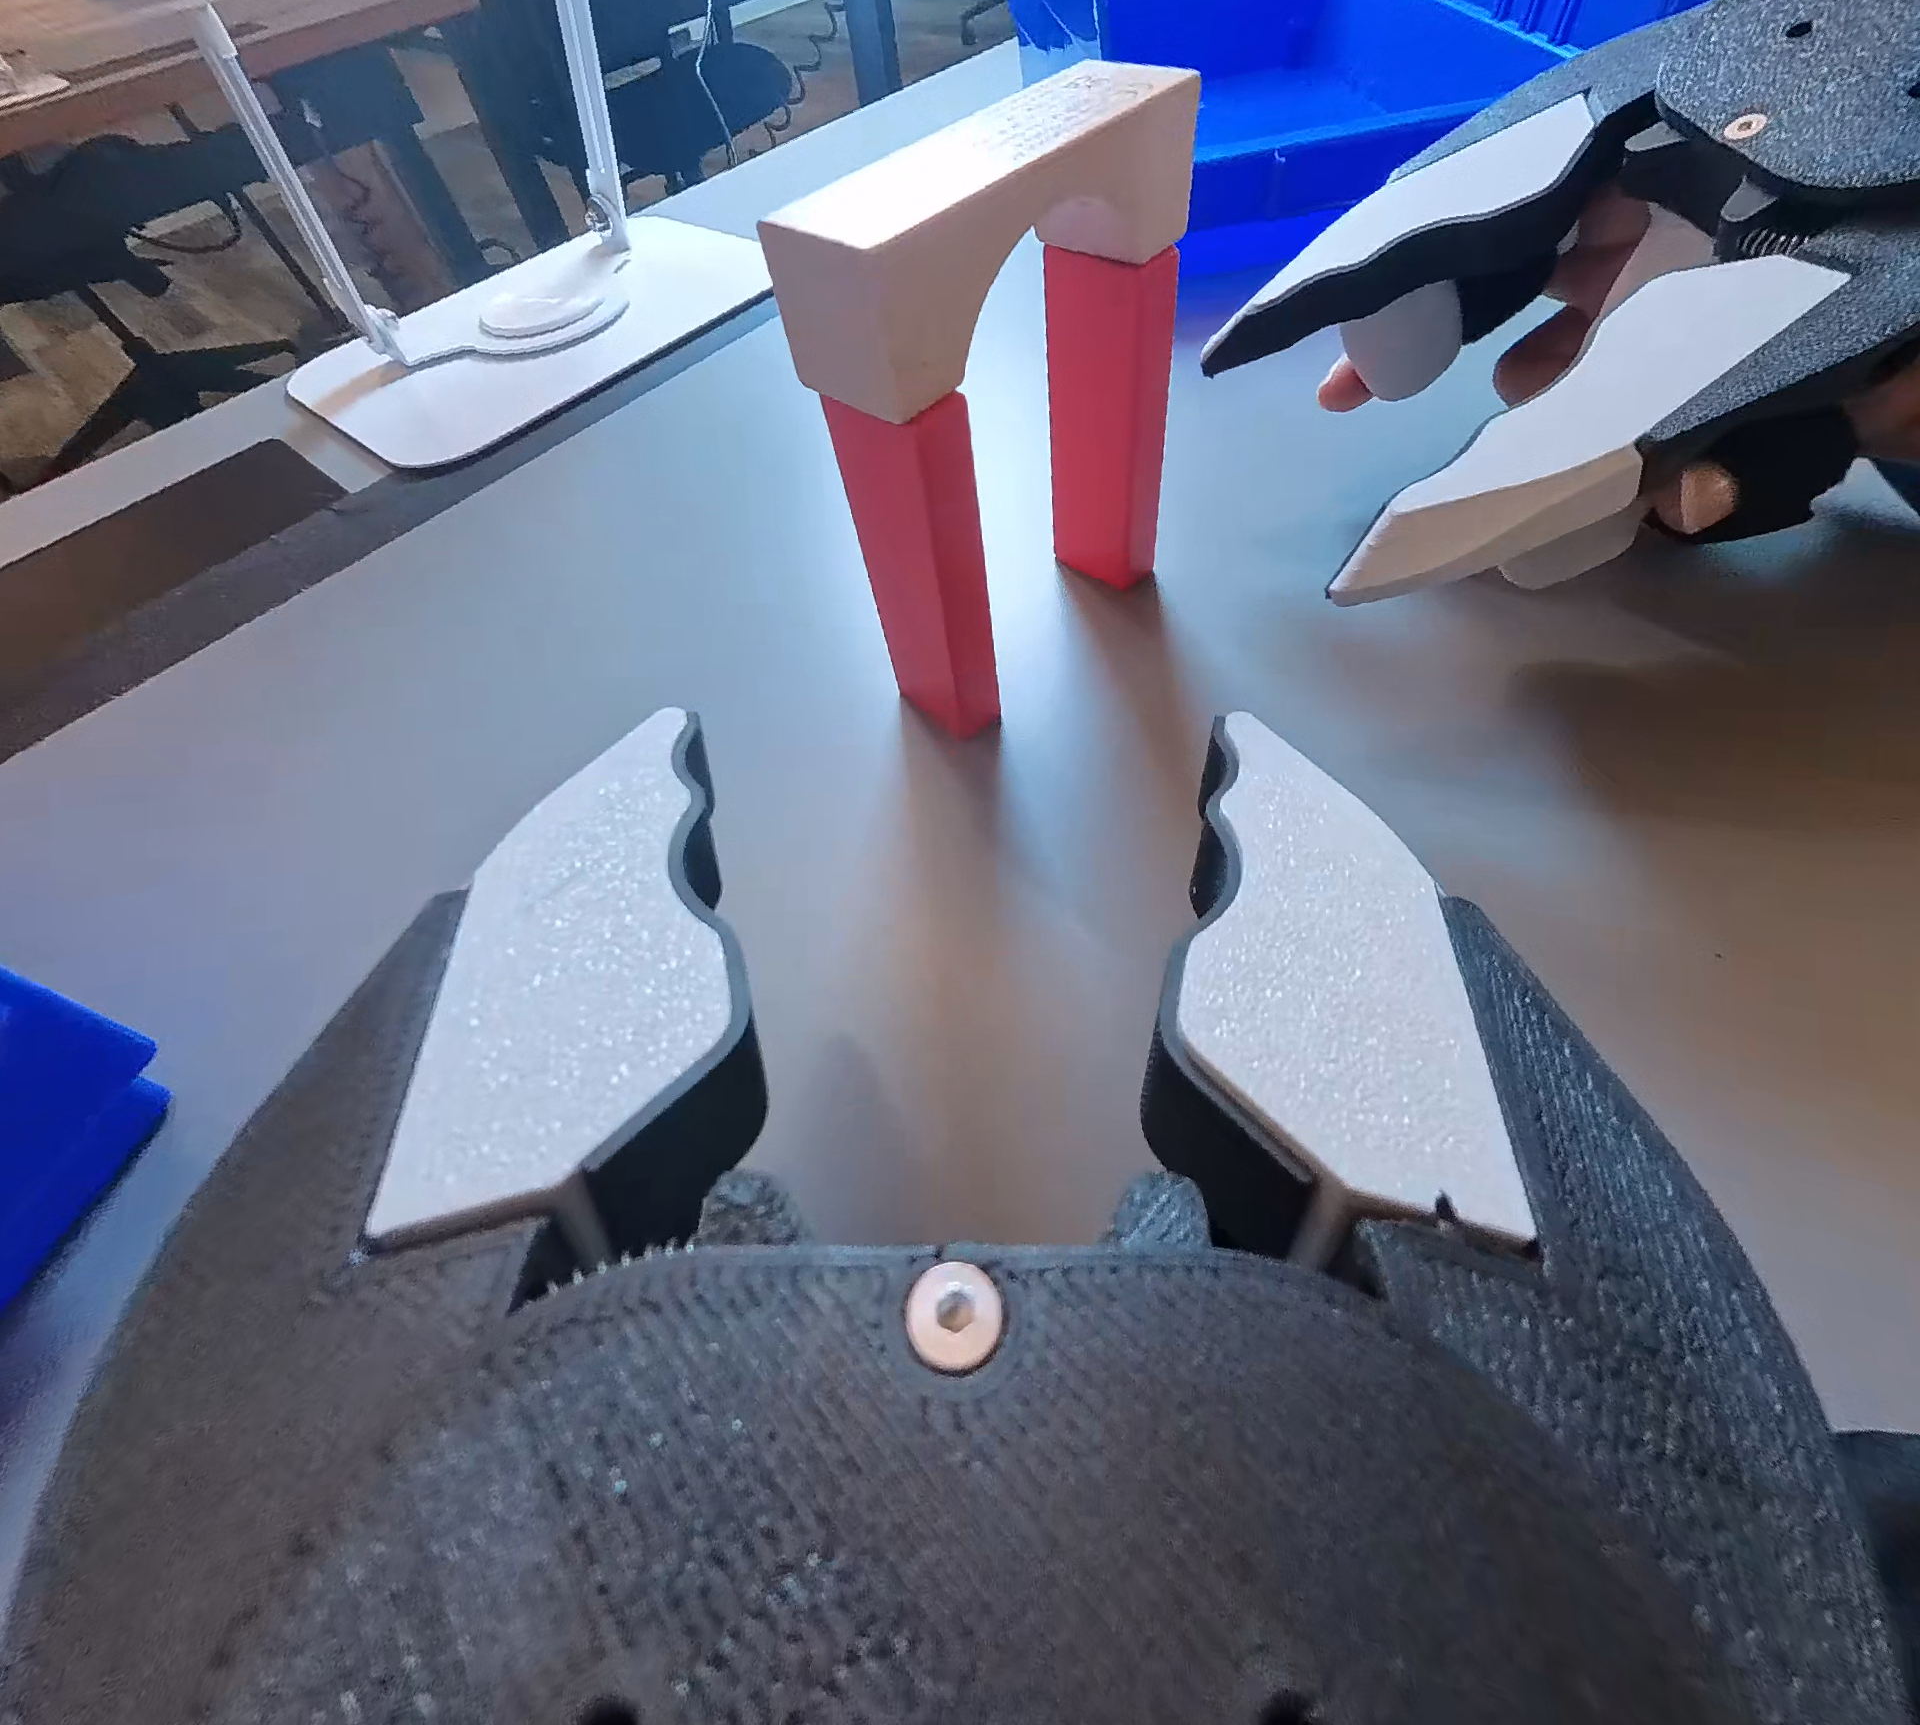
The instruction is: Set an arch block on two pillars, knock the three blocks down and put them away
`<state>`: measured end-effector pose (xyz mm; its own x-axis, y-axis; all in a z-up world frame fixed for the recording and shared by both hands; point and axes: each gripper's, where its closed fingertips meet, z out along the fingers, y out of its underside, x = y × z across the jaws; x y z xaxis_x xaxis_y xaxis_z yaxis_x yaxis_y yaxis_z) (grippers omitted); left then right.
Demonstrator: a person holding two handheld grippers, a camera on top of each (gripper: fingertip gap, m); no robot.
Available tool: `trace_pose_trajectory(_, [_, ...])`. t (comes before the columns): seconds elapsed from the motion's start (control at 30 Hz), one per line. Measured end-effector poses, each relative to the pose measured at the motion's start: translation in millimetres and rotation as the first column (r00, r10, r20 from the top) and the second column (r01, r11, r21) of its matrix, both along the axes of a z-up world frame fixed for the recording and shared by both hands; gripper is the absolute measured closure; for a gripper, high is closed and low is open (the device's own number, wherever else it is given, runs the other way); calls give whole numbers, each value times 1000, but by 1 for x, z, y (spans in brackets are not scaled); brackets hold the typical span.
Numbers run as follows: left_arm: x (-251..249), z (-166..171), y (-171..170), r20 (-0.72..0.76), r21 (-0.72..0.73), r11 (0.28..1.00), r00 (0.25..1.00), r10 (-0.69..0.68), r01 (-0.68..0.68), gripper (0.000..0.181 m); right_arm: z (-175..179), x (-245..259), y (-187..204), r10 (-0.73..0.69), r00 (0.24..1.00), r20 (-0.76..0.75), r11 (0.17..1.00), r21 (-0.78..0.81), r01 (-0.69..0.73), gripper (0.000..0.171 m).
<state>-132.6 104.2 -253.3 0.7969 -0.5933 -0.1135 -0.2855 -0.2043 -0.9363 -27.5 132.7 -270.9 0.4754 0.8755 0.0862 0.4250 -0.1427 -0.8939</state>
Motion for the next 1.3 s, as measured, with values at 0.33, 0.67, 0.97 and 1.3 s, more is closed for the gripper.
trace_pose_trajectory(0.33, [-10, 6, 6, 56, 7, 999, 998, 38, -39, 95, 7, -13, 16, -95, 995, -33, 996, 2, 95, 81])
trace_pose_trajectory(0.67, [-66, 52, 18, 192, 142, 968, 965, 176, -205, 104, -8, -106, -10, 52, 987, 150, 990, 124, -71, 90])
trace_pose_trajectory(0.97, [-105, 67, 22, 233, 190, 938, 942, 243, -289, 110, 12, -120, -68, 303, 946, 120, 927, 194, -321, 100])
trace_pose_trajectory(1.3, [-94, 54, 24, 159, 169, 958, 966, 204, -231, 113, 4, -82, -21, 184, 979, 86, 982, 32, -188, 89])
